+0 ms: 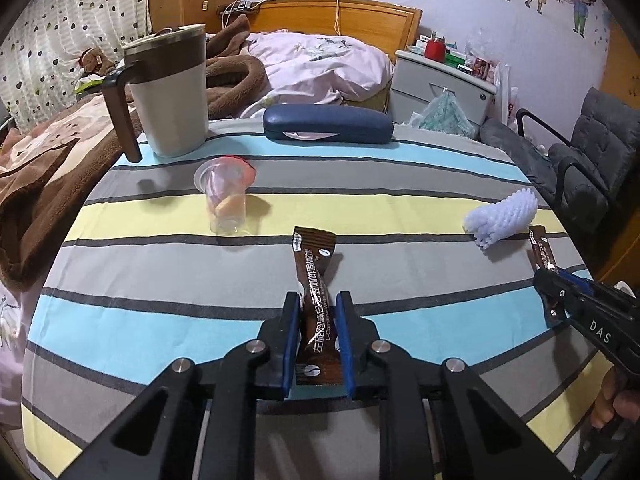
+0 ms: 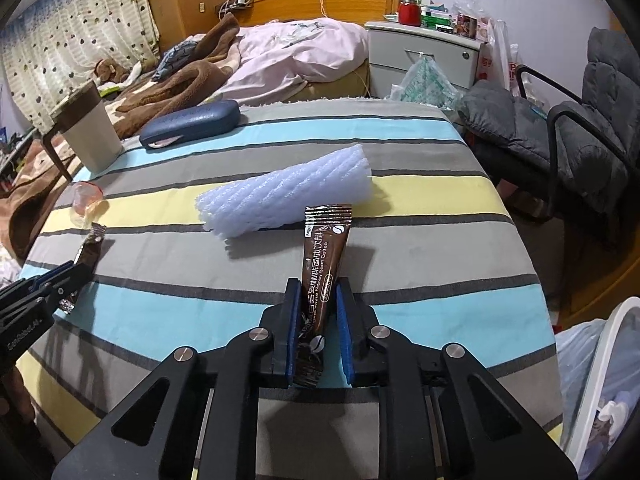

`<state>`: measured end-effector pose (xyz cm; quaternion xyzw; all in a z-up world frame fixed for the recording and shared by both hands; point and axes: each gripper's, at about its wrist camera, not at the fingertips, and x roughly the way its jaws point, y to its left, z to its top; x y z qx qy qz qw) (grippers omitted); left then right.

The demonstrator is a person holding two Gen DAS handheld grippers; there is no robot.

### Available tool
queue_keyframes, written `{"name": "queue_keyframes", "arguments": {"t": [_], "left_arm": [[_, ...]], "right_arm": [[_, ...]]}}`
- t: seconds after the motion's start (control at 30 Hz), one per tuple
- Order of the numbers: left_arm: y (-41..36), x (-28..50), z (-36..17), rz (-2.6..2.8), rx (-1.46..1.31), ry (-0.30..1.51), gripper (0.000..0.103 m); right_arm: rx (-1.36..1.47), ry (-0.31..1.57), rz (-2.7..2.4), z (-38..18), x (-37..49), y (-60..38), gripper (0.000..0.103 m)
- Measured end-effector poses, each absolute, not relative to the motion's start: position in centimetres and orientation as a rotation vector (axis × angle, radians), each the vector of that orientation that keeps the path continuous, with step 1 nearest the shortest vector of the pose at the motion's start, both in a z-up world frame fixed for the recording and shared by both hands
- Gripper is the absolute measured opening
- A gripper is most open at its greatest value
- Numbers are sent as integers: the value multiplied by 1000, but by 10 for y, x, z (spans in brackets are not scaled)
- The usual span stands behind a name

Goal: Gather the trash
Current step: 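Lift both brown wrappers off the bed and turn toward the bin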

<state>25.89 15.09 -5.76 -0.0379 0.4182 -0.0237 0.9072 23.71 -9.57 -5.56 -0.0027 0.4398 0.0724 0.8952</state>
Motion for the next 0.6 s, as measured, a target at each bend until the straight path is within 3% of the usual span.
{"name": "queue_keyframes", "arguments": {"t": [0.6], "left_arm": [[143,263,-64,-48,-72,894,23]], "right_arm": [[16,914,180,-55,228,-100,19]]}}
